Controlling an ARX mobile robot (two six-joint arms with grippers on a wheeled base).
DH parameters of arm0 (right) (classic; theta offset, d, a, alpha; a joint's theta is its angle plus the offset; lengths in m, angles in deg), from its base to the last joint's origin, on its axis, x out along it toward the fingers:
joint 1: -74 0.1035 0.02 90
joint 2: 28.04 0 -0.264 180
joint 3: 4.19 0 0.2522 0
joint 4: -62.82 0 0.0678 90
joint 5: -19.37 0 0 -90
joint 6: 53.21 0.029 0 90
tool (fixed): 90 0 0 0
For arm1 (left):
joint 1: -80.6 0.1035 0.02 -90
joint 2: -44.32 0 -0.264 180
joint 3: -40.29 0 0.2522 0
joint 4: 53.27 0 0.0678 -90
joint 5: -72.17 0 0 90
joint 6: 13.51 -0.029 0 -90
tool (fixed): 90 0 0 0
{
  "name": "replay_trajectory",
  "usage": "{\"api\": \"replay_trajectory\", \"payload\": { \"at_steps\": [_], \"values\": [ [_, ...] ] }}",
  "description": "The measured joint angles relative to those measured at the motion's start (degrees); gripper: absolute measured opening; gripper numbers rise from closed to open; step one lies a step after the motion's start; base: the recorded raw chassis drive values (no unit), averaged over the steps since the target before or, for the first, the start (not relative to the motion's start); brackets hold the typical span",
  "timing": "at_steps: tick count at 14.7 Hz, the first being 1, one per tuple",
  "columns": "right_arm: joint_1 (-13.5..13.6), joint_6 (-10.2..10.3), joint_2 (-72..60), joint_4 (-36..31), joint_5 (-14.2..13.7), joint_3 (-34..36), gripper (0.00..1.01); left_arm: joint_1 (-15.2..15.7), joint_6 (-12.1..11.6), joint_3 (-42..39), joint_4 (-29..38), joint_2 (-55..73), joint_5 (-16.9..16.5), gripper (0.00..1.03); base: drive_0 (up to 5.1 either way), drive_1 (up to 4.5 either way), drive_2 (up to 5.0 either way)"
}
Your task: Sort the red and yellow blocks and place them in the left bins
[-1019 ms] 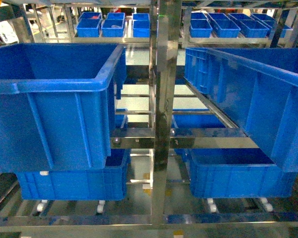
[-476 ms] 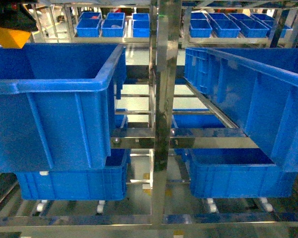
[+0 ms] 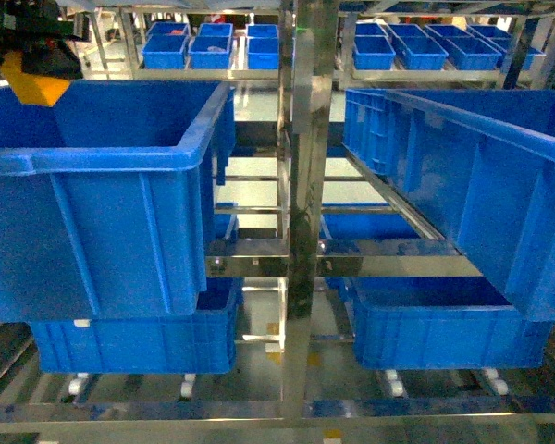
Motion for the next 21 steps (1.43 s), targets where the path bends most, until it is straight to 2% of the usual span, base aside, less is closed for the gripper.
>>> {"api": "replay_trajectory", "payload": {
  "at_steps": [3,5,6,8,10,13,16,20,21],
  "values": [
    [0.0,0.0,0.0,0.0,0.0,0.0,0.98,-0.8,-2.9,5.2,-2.2,5.6,-0.1,0.26,0.0,0.0,0.0],
    [0.0,0.0,0.0,0.0,0.0,0.0,0.98,-0.2,-4.6,8.7,-4.8,10.3,0.0,0.26,0.0,0.0,0.0],
    [0.0,0.0,0.0,0.0,0.0,0.0,0.98,0.7,-5.0,10.5,-6.0,12.8,0.4,0.26,0.0,0.0,0.0],
    [0.0,0.0,0.0,0.0,0.0,0.0,0.98,3.2,-5.1,16.1,-14.0,17.4,1.0,0.26,0.0,0.0,0.0],
    [0.0,0.0,0.0,0.0,0.0,0.0,0.98,5.4,-6.3,21.3,-18.5,21.0,1.0,0.26,0.0,0.0,0.0],
    [0.0,0.0,0.0,0.0,0.0,0.0,0.98,6.0,-8.2,26.8,-21.6,23.8,-0.1,0.26,0.0,0.0,0.0],
    [0.0,0.0,0.0,0.0,0.0,0.0,0.98,6.1,-9.3,26.2,-21.2,23.8,-1.4,0.26,0.0,0.0,0.0],
    [0.0,0.0,0.0,0.0,0.0,0.0,0.98,4.9,-9.3,24.9,-22.9,23.6,-3.6,0.27,0.0,0.0,0.0],
    [0.0,0.0,0.0,0.0,0.0,0.0,0.98,4.5,-9.3,24.9,-22.0,23.4,-3.6,0.41,0.0,0.0,0.0]
  ]
}}
